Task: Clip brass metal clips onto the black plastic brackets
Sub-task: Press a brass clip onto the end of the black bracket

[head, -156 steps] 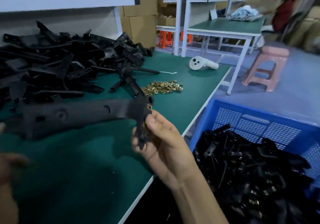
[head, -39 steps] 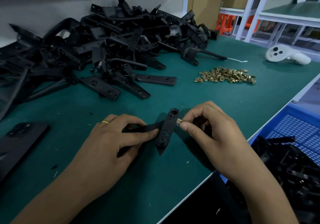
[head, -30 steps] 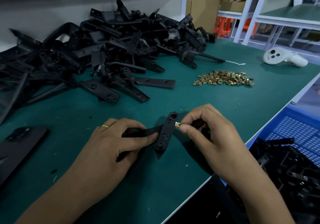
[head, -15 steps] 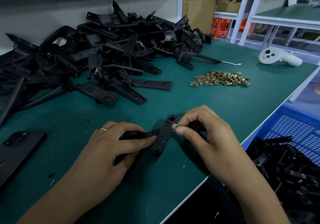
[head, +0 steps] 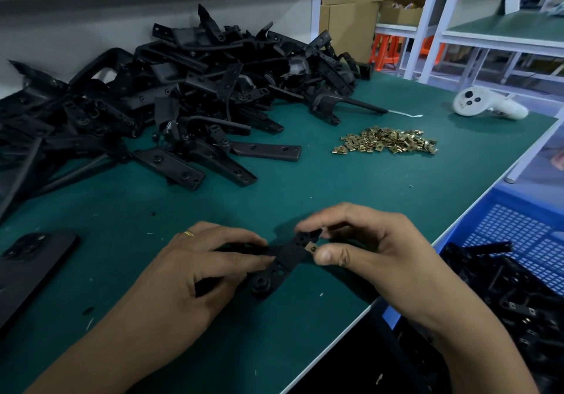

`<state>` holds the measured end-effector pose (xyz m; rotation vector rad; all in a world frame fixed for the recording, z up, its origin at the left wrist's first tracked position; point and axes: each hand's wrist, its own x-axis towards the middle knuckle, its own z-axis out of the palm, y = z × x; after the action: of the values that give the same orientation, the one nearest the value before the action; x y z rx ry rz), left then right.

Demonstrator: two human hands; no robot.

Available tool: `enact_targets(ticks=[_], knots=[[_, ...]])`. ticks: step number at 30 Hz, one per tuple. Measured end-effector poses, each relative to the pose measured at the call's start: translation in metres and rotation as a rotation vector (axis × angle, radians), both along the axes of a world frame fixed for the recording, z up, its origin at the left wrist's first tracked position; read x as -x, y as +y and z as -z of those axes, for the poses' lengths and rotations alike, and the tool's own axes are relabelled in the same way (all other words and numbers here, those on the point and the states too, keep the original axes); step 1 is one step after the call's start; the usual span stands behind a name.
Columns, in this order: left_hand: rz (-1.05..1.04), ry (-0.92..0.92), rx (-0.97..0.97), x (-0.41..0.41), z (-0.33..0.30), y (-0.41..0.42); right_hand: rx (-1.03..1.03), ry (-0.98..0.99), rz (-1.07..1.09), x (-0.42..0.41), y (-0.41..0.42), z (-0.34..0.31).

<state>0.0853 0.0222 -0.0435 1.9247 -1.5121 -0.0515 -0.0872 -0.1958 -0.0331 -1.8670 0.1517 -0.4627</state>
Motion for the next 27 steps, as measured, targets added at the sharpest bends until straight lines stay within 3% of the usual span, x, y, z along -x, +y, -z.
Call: enact_targets(ticks=[9, 14, 20, 27], knots=[[0.043, 0.001, -0.034, -0.003, -0.001, -0.001, 0.122, -0.084, 0.012, -0.008, 0.003, 0.004], [-0.016, 0.023, -0.006, 0.0, -0.003, -0.002, 0.132, -0.01, -0.03, -0.016, -0.013, -0.005], [-0.223, -0.004, -0.021, -0.003, -0.006, -0.002, 0.546, 0.238, 0.503, -0.059, -0.103, 0.0], [-0.25, 0.021, -0.038, -0.001, -0.008, -0.002, 0.796, 0.292, 0.551, -0.086, -0.153, 0.003]])
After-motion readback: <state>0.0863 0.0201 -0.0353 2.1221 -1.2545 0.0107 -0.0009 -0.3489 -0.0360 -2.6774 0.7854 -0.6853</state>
